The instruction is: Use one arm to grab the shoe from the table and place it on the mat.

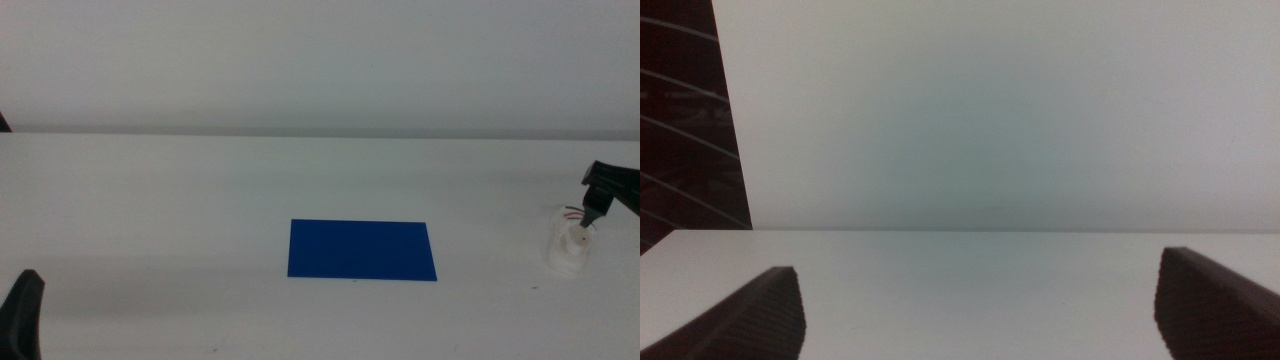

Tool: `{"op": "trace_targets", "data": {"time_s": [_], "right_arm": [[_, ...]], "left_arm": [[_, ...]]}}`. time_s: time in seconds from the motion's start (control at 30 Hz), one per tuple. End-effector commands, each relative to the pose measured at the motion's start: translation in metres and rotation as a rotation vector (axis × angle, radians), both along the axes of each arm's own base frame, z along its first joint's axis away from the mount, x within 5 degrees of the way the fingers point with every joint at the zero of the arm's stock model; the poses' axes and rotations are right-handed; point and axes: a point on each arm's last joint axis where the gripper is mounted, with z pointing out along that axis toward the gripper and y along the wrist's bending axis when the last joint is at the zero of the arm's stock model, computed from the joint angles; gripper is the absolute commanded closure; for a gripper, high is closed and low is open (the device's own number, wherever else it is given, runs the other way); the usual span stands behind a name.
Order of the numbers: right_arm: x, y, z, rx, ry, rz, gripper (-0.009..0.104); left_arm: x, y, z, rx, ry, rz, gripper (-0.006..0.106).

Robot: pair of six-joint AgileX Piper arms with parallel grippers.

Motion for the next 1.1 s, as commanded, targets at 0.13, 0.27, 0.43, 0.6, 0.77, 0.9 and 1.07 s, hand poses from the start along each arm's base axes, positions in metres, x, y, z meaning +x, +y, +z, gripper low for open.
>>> {"op": "trace_targets", "data": {"time_s": [0.13, 0.27, 0.43, 0.6, 0.77, 0.9, 1.07], "right_arm": [[0.024, -0.015, -0.003, -0.119, -0.004, 0.02, 0.002], [0.035, -0.024, -0.013, -0.011, -0.042, -0.035, 0.002], [0.052, -0.027, -0.023, -0.002, -0.018, -0.001, 0.002], [0.075, -0.023, -0.036, 0.017, 0.001, 0.077, 0.002], [0.086, -0.022, -0.056, 0.03, 0.017, 0.083, 0.002], [0.093, -0.022, -0.07, 0.038, 0.01, 0.082, 0.002], [0.097, -0.022, -0.085, 0.042, 0.026, 0.08, 0.002]], "left_arm": [[-0.001, 0.0, -0.011, -0.008, -0.01, -0.004, 0.007], [-0.001, 0.0, -0.011, -0.008, -0.01, -0.004, 0.007], [-0.001, 0.0, -0.011, -0.008, -0.01, -0.004, 0.007], [-0.001, 0.0, -0.011, -0.008, -0.01, -0.004, 0.007], [-0.001, 0.0, -0.011, -0.008, -0.01, -0.004, 0.007], [-0.001, 0.0, -0.011, -0.008, -0.01, -0.004, 0.007], [-0.001, 0.0, -0.011, -0.008, -0.01, -0.004, 0.007]]}}
